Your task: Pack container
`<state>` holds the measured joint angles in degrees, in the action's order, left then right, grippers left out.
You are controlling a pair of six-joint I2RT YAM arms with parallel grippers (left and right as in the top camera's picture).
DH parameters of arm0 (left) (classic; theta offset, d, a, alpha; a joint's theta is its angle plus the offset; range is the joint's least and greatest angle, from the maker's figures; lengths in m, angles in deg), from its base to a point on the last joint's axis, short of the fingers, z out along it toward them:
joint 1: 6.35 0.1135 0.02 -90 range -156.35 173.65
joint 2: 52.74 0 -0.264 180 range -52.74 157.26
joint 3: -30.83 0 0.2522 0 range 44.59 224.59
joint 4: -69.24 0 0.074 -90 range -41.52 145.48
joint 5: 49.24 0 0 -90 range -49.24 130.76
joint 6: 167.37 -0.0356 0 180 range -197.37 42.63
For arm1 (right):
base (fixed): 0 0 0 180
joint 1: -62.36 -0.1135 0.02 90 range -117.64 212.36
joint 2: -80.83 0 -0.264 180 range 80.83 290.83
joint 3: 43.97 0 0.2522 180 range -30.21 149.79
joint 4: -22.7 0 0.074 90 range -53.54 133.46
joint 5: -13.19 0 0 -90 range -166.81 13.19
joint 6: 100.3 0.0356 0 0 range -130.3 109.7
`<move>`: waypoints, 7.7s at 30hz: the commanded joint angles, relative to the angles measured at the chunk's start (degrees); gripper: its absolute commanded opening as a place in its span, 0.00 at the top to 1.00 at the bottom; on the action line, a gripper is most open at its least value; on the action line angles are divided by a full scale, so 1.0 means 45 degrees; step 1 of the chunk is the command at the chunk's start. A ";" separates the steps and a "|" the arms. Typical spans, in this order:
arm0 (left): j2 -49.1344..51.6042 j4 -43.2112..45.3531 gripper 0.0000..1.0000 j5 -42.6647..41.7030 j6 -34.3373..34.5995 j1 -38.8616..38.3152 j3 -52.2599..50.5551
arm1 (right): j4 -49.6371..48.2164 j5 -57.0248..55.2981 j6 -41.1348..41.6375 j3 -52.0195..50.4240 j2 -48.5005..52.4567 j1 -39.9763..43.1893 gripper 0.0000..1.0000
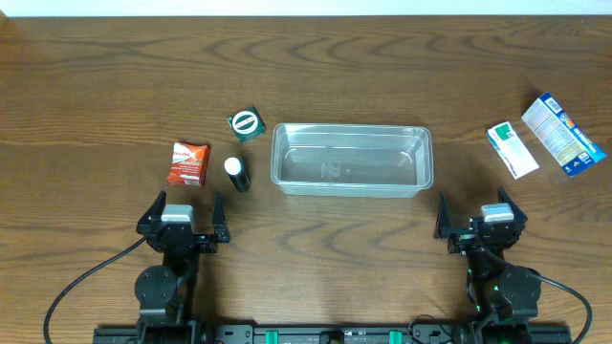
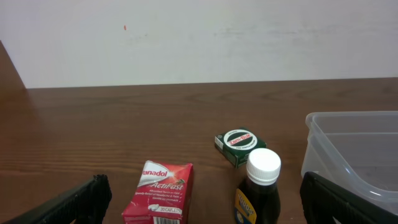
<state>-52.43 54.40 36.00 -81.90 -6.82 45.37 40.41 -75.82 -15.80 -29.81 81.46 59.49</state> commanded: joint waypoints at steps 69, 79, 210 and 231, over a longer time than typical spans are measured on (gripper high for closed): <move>0.0005 -0.0559 0.02 -0.0466 -0.0083 0.0053 -0.0117 | 0.0821 0.0301 0.1073 0.0500 0.0049 -0.0019 0.01; 0.0005 -0.0559 0.02 -0.0466 -0.0083 0.0053 -0.0117 | 0.2195 0.0257 0.1025 0.5246 0.4187 -0.0015 0.01; 0.0005 -0.0559 0.02 -0.0466 -0.0083 0.0053 -0.0117 | 1.2405 0.2239 -0.3657 2.4285 2.4208 0.6018 0.99; 0.0005 -0.0559 0.02 -0.0466 -0.0083 0.0053 -0.0117 | 1.5033 0.1297 -0.6713 2.4339 2.0720 -0.1962 0.98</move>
<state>-52.43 53.99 35.15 -81.90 -6.82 45.72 107.75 -67.73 -43.31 79.32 174.68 52.41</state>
